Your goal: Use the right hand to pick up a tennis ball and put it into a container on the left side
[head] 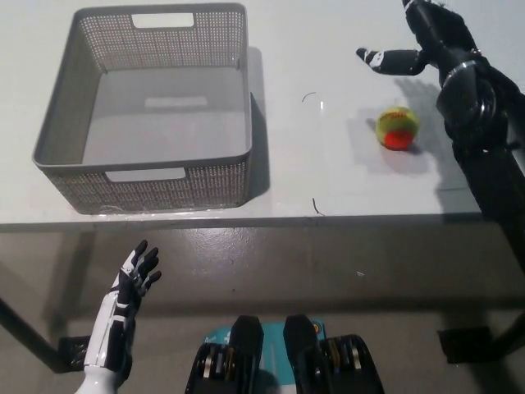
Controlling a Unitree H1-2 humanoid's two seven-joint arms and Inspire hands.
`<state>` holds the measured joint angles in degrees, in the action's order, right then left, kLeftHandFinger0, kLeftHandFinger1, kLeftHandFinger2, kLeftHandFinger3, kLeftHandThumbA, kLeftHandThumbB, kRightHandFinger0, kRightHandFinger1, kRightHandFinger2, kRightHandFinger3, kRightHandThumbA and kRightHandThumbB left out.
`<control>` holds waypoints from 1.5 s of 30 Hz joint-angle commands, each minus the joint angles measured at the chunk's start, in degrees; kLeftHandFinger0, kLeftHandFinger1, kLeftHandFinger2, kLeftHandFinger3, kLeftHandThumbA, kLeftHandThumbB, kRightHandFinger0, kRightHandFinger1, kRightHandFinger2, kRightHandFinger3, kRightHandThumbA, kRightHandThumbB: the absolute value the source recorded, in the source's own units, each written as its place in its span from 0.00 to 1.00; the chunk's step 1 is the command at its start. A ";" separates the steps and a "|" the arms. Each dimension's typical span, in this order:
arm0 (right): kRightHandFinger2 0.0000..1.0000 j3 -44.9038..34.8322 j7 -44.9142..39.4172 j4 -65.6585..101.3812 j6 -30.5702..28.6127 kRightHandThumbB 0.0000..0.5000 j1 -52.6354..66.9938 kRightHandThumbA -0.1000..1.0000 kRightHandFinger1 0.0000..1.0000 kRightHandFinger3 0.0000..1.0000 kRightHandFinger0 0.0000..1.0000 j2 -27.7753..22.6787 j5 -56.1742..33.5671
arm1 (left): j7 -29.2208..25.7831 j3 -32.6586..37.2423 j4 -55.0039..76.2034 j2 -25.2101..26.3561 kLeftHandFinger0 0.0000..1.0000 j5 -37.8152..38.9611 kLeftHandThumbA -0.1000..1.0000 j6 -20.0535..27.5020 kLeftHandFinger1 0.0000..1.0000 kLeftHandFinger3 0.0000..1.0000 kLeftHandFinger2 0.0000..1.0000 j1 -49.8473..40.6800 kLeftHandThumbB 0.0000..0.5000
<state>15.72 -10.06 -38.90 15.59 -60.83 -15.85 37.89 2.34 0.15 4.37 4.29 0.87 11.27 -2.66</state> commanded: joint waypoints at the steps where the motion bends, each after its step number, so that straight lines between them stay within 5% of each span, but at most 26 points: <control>1: 1.00 0.83 -0.67 -6.84 -0.90 1.00 -6.86 0.79 1.00 1.00 1.00 0.71 -1.69 | 0.00 0.03 1.30 0.00 1.00 -0.60 1.00 2.72 1.00 1.00 1.00 0.48 0.01; 27: 1.00 0.69 -0.05 -34.21 -4.59 1.00 -12.11 0.69 1.00 1.00 1.00 2.35 -7.95 | -0.18 -0.45 1.14 -0.03 1.00 -0.06 1.00 3.07 1.00 1.00 1.00 0.34 0.01; 45: 1.00 1.85 -1.66 -37.88 -8.03 1.00 -11.43 0.81 1.00 1.00 1.00 2.82 -10.49 | -0.19 -0.53 2.11 -0.25 1.00 0.30 1.00 1.91 1.00 1.00 1.00 0.03 0.00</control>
<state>17.30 -10.98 -76.92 10.27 -68.64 -12.70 28.93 2.29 -0.02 4.42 4.20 0.89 11.89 -2.71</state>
